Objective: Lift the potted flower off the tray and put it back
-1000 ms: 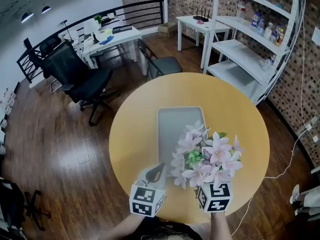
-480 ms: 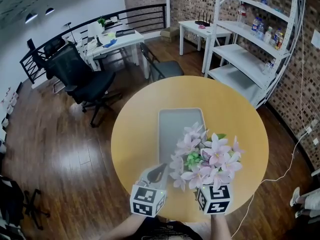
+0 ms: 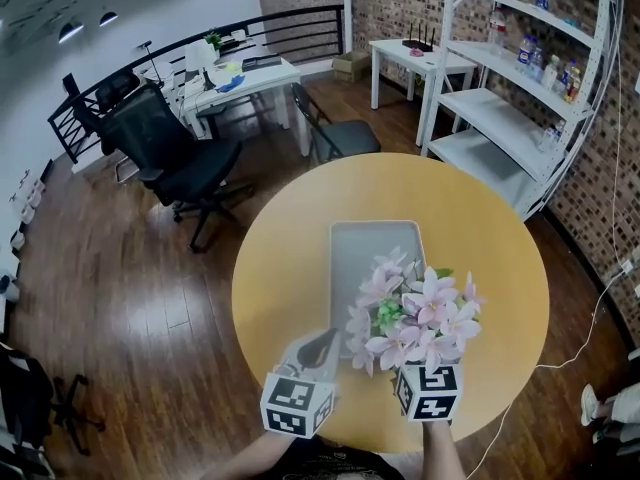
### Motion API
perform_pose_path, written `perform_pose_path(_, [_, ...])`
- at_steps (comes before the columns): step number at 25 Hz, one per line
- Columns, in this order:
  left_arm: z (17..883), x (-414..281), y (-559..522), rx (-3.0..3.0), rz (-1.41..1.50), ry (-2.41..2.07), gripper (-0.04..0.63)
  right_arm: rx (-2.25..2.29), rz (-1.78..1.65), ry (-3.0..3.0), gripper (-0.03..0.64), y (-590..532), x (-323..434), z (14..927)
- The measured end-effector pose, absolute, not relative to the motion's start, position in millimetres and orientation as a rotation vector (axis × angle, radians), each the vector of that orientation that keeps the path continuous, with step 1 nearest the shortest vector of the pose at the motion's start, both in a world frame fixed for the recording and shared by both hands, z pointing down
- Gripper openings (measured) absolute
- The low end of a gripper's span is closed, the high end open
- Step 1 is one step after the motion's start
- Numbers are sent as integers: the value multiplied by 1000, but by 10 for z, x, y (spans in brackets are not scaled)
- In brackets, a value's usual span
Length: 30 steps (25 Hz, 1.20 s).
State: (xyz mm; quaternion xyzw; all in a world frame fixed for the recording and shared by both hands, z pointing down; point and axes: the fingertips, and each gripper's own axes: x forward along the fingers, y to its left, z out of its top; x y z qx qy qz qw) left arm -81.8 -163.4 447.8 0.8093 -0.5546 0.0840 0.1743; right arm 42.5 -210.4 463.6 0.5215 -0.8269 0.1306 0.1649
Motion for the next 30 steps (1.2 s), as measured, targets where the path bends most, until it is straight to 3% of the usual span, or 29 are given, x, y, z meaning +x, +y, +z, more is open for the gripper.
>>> perform_pose_path(13, [4439, -1172, -1925, 2287, 229, -1581, 3, 1468, 365, -2307, 520, -2686, 63, 5306])
perform_pose_path(30, [4620, -1132, -2079, 2289, 260, -1522, 3, 1453, 454, -2220, 518, -3011, -7, 5869])
